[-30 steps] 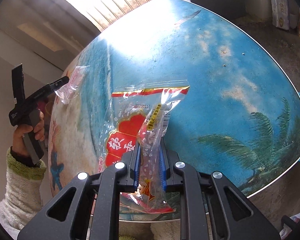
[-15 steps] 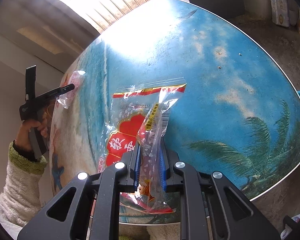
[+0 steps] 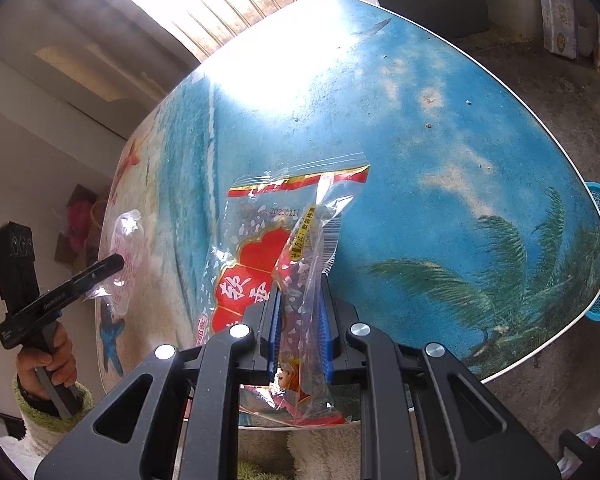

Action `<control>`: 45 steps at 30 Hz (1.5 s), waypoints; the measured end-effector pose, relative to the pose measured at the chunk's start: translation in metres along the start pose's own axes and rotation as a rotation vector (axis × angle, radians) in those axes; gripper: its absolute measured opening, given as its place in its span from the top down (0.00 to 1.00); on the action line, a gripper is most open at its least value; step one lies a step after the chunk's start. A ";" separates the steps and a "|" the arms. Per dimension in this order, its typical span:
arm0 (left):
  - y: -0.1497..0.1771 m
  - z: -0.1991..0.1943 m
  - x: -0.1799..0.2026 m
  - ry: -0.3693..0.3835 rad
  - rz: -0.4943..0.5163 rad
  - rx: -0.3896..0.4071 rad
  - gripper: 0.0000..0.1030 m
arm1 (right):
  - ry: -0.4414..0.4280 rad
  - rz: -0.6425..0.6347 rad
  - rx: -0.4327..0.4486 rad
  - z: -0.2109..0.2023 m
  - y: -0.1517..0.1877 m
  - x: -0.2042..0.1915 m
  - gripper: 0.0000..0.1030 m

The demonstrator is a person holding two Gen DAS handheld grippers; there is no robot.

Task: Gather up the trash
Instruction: 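Close the left tool on the clear plastic bag while the right tool holds the snack bag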

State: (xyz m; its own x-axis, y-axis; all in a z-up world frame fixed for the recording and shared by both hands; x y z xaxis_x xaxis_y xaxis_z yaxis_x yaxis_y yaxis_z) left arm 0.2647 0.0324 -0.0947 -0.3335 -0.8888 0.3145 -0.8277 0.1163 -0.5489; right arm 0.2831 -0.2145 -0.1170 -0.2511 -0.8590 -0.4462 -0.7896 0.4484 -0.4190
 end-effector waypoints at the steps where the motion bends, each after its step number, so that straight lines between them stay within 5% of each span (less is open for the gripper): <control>1: 0.005 -0.003 0.003 -0.004 0.009 0.012 0.80 | 0.003 -0.002 0.001 0.000 0.001 0.000 0.82; 5: 0.012 -0.011 0.010 -0.051 0.055 0.047 0.52 | 0.001 0.010 0.004 0.002 0.000 0.003 0.82; 7: 0.011 -0.015 0.011 -0.061 0.072 0.068 0.47 | -0.006 0.013 0.003 0.002 0.000 0.001 0.81; 13: -0.009 -0.023 0.018 -0.129 0.198 0.148 0.26 | -0.004 -0.006 0.019 -0.007 0.001 -0.001 0.56; 17: -0.003 -0.004 0.019 -0.175 0.258 0.084 0.24 | 0.006 -0.027 0.010 -0.007 0.003 -0.003 0.47; 25: 0.005 0.019 0.010 -0.260 0.269 0.022 0.24 | 0.050 -0.104 -0.010 0.005 0.012 -0.012 0.47; 35: 0.005 0.025 0.010 -0.310 0.268 0.028 0.54 | 0.117 -0.164 -0.002 0.011 0.013 -0.016 0.62; 38: 0.003 0.024 0.011 -0.332 0.281 0.037 0.73 | 0.120 -0.157 -0.002 0.012 0.012 -0.014 0.68; 45: 0.000 0.020 0.013 -0.327 0.281 0.051 0.90 | 0.100 -0.107 0.005 0.009 0.007 -0.008 0.81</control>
State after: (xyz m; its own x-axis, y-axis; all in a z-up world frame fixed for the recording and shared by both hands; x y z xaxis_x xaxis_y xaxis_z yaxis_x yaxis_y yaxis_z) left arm 0.2698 0.0120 -0.1060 -0.3748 -0.9205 -0.1102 -0.6990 0.3587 -0.6186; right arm 0.2841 -0.2023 -0.1234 -0.2200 -0.9223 -0.3177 -0.8122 0.3536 -0.4640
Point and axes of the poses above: each gripper's, at about its wrist camera, not at the fingertips, and z roughly the way its jaws point, x to its right, y to its underside, the point moved 8 cm from there along z, roughly the way its jaws point, and after that the axes turned 8 degrees about x, right-handed, at the moved point
